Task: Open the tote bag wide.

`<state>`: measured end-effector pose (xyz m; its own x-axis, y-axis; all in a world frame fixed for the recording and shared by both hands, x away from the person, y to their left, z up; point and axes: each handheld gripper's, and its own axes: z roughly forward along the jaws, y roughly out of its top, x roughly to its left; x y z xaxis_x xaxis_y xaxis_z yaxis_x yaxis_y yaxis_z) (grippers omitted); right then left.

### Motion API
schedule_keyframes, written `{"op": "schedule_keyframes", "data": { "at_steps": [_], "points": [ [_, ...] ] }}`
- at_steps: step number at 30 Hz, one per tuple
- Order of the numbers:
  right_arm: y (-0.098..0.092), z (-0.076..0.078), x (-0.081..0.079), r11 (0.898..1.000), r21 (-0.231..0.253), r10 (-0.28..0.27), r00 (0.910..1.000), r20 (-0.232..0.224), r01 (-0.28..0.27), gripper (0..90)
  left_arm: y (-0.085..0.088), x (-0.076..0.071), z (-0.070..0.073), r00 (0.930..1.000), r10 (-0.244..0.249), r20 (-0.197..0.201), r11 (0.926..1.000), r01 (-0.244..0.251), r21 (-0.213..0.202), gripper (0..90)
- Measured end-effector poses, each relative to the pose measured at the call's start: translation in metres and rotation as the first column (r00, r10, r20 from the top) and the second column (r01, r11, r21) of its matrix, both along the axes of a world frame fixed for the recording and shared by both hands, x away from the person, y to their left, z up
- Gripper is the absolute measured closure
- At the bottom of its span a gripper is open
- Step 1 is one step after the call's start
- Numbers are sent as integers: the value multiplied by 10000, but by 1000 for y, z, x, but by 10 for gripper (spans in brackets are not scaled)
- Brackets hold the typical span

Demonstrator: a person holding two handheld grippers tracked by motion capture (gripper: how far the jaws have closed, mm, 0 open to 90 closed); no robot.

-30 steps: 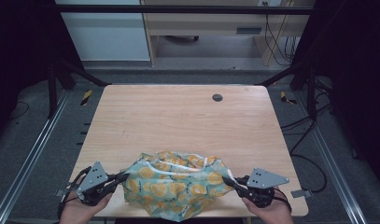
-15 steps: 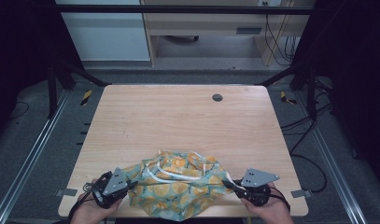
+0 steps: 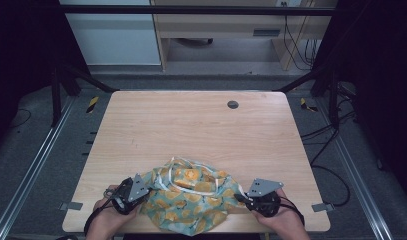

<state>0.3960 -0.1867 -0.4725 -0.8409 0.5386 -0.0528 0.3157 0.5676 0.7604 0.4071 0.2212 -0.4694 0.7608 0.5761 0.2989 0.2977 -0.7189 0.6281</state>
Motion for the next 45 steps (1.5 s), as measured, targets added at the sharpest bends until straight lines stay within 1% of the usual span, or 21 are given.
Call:
{"op": "schedule_keyframes", "data": {
  "at_steps": [1, 6, 7, 9, 10, 13, 14, 15, 16, 17, 20, 23, 25, 28, 32, 34, 37, 38, 41, 44, 45],
  "points": [
    [0, 0, 0, 10000, 11, -63, 10000, -14, 63, 832, 0, 1, 2, 9999, 38, 167, 10000, -37, -23, 899],
    [-6, 7, -3, 9968, 388, -710, 9974, 150, 704, 524, 2, -6, 10, 9948, 208, 997, 9987, -160, -489, 899],
    [-8, 10, -4, 9959, 530, -747, 9970, 180, 736, 493, 3, -8, 13, 9922, 240, 1224, 9974, -154, -706, 899],
    [-12, 19, -6, 9928, 810, -917, 9949, 430, 880, 435, 3, -10, 16, 9869, 307, 1587, 9959, -167, -889, 899],
    [-13, 24, -7, 9913, 895, -1009, 9936, 507, 961, 419, 4, -11, 18, 9853, 324, 1678, 9946, -152, -1030, 899],
    [-12, 38, -7, 9879, 1274, -970, 9932, 651, 881, 455, 6, -12, 23, 9802, 435, 1930, 9881, -137, -1531, 899],
    [-8, 44, -7, 9882, 1358, -800, 9945, 673, 703, 524, 6, -12, 24, 9773, 512, 2057, 9842, -143, -1767, 899],
    [4, 53, -7, 9903, 1365, -392, 9957, 838, 275, 611, 7, -13, 26, 9753, 524, 2147, 9812, -103, -1927, 899],
    [4, 53, -7, 9903, 1365, -392, 9957, 838, 275, 611, 7, -13, 27, 9737, 557, 2210, 9794, -103, -2016, 899],
    [10, 56, -6, 9912, 1321, -205, 9962, 849, 91, 663, 7, -14, 28, 9716, 579, 2293, 9777, -87, -2098, 899],
    [39, 63, -2, 9906, 1226, 507, 9951, 848, -609, 767, 7, -15, 29, 9697, 526, 2385, 9788, -28, -2047, 898],
    [62, 65, 4, 9895, 1033, 930, 9924, 801, -1011, 805, 8, -16, 30, 9694, 501, 2401, 9784, 7, -2068, 899],
    [75, 66, 8, 9887, 908, 1124, 9903, 813, -1196, 817, 9, -16, 30, 9694, 456, 2412, 9780, 59, -2085, 899],
    [88, 65, 14, 9896, 621, 1251, 9895, 718, -1296, 816, 10, -18, 32, 9651, 520, 2567, 9751, 64, -2218, 899],
    [87, 61, 15, 9910, 494, 1215, 9911, 545, -1242, 766, 13, -19, 35, 9609, 635, 2694, 9703, 37, -2419, 899],
    [84, 59, 16, 9925, 442, 1116, 9924, 517, -1139, 734, 13, -19, 35, 9613, 627, 2683, 9682, 67, -2502, 898],
    [79, 56, 18, 9946, 357, 957, 9946, 394, -971, 670, 12, -20, 36, 9600, 489, 2757, 9681, 224, -2495, 898],
    [79, 56, 18, 9946, 357, 957, 9946, 394, -971, 670, 12, -21, 36, 9600, 456, 2763, 9681, 258, -2493, 898],
    [76, 60, 20, 9931, 794, 830, 9957, 408, -861, 673, 9, -21, 35, 9622, 255, 2713, 9680, 440, -2469, 898],
    [78, 67, 23, 9921, 904, 819, 9951, 553, -867, 662, 5, -23, 33, 9652, -223, 2605, 9689, 851, -2324, 899],
    [79, 68, 24, 9914, 976, 824, 9951, 554, -875, 658, 3, -24, 33, 9640, -442, 2621, 9705, 1038, -2178, 899]
  ]
}}
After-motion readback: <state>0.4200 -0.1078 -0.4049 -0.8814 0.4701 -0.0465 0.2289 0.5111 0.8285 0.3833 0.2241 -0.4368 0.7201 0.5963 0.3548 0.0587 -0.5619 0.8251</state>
